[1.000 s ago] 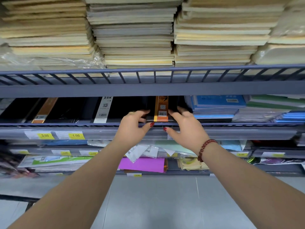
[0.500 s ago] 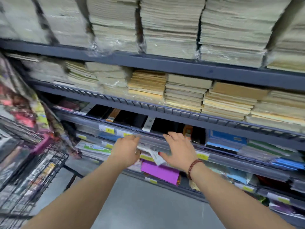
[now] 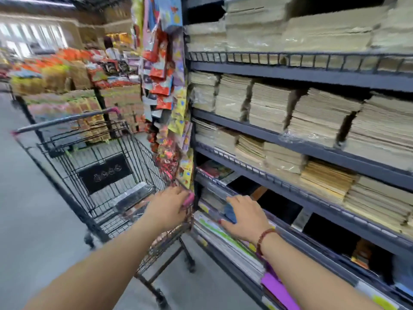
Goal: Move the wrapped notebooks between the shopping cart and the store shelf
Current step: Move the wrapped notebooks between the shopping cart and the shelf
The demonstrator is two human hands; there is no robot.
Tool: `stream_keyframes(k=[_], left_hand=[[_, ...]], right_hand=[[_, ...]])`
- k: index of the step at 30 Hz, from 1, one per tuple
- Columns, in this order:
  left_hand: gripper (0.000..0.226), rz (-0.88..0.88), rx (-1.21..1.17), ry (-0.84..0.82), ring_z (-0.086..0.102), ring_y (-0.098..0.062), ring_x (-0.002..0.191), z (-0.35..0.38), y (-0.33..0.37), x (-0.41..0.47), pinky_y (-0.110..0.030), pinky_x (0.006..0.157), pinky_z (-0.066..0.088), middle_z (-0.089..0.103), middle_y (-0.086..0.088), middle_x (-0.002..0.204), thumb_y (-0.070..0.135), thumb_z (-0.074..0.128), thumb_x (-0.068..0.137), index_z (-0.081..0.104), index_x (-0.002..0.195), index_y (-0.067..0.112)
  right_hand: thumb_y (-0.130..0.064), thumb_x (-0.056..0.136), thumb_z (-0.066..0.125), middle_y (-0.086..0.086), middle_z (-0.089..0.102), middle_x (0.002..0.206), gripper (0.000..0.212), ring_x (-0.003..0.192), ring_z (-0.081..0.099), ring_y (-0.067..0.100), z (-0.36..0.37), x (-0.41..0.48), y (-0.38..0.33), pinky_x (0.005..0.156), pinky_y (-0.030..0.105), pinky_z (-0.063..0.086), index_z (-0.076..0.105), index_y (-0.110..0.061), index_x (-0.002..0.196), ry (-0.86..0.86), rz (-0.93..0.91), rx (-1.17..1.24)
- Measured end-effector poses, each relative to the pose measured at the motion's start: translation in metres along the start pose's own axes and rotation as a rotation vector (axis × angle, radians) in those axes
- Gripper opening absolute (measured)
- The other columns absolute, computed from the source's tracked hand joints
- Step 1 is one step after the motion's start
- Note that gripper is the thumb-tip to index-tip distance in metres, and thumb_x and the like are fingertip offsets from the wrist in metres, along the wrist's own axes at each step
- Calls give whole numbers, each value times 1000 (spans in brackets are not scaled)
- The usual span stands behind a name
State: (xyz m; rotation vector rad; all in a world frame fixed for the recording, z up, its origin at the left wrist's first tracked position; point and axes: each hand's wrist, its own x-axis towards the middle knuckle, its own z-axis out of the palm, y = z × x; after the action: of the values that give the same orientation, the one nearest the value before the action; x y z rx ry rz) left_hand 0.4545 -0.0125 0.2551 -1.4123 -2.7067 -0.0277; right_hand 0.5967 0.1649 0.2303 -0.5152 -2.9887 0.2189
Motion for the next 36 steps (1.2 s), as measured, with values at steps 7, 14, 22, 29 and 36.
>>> stream_keyframes(k=[7,14,22,29,36], left_hand=[[35,-121,-21,44,51,-25,112,-23,-120,-58,-40,92,43,54,-4,120,27,45,90,50,123,17],[46,-178,-40,55,51,-21,114,-15,-208,-83,-37,99,40,56,-2,122,32,51,86,50,129,18],[40,-214,-59,31,52,-20,112,13,-266,-47,-35,97,42,57,-1,121,30,51,84,54,122,18],[41,-201,-24,-54,54,-19,105,37,-322,29,-36,90,48,59,0,116,33,53,82,54,121,20],[40,-155,-52,-157,54,-23,107,74,-345,107,-39,89,49,59,-2,117,31,51,84,53,122,19]], right_hand=[[-59,82,47,2,51,127,65,119,46,23,2,60,-130,95,37,42,41,-22,136,50,-131,-17],[-58,84,48,3,46,136,68,128,38,24,22,107,-205,104,39,36,37,-20,139,7,-222,-66],[-57,83,49,2,51,129,62,121,43,23,59,185,-220,101,38,39,41,-22,134,-50,-233,-60],[-57,84,49,1,50,129,64,121,44,22,103,278,-207,100,38,40,39,-22,136,-118,-192,-18],[-57,83,48,3,51,128,61,119,45,24,131,332,-185,98,39,41,43,-21,132,-179,-129,0]])
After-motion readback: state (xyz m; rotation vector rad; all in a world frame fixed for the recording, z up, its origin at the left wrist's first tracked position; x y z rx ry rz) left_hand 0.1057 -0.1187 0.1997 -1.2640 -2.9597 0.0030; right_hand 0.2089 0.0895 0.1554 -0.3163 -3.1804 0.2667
